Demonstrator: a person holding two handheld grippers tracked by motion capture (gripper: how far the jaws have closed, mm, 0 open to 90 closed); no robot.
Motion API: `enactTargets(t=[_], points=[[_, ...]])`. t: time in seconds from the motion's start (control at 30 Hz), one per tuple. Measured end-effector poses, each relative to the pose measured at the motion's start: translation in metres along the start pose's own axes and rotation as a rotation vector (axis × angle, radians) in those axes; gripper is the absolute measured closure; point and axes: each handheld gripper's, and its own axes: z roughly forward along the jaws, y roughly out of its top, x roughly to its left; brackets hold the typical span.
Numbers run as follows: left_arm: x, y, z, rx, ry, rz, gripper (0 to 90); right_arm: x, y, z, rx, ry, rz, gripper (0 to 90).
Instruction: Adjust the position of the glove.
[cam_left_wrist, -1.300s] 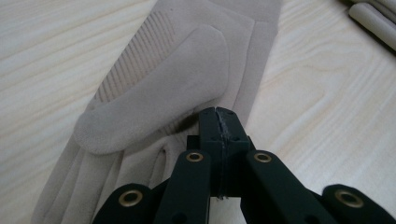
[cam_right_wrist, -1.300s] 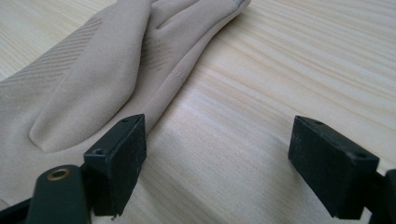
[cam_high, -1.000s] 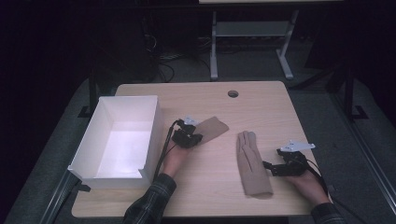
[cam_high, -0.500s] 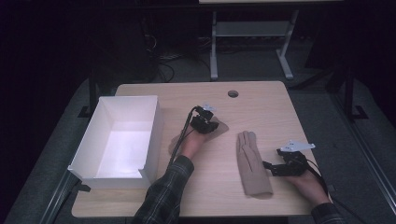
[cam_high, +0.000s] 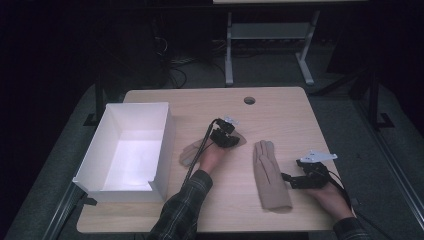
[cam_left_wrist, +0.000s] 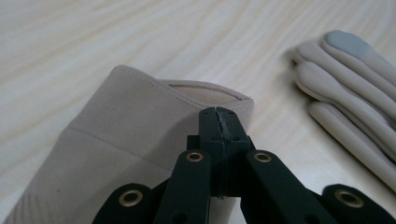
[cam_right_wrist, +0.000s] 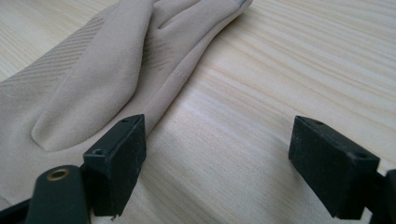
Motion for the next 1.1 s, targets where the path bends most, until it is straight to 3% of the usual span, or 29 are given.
enactTargets(t=[0.2,0.63,1.1], points=[[-0.012,-0.01,-0.007,0.0,-0.037,0.01,89.7,0.0,0.0,0.0,0.001,0.0,0.001,18.8],[-0.038,-0.039,-0.03,0.034,-0.138,0.089,89.7,0.0,0.0,0.0,0.001,0.0,0.0,18.7],[-0.061,-0.078,-0.064,0.06,-0.219,0.099,89.7,0.0,0.0,0.0,0.001,-0.001,-0.002,18.8]])
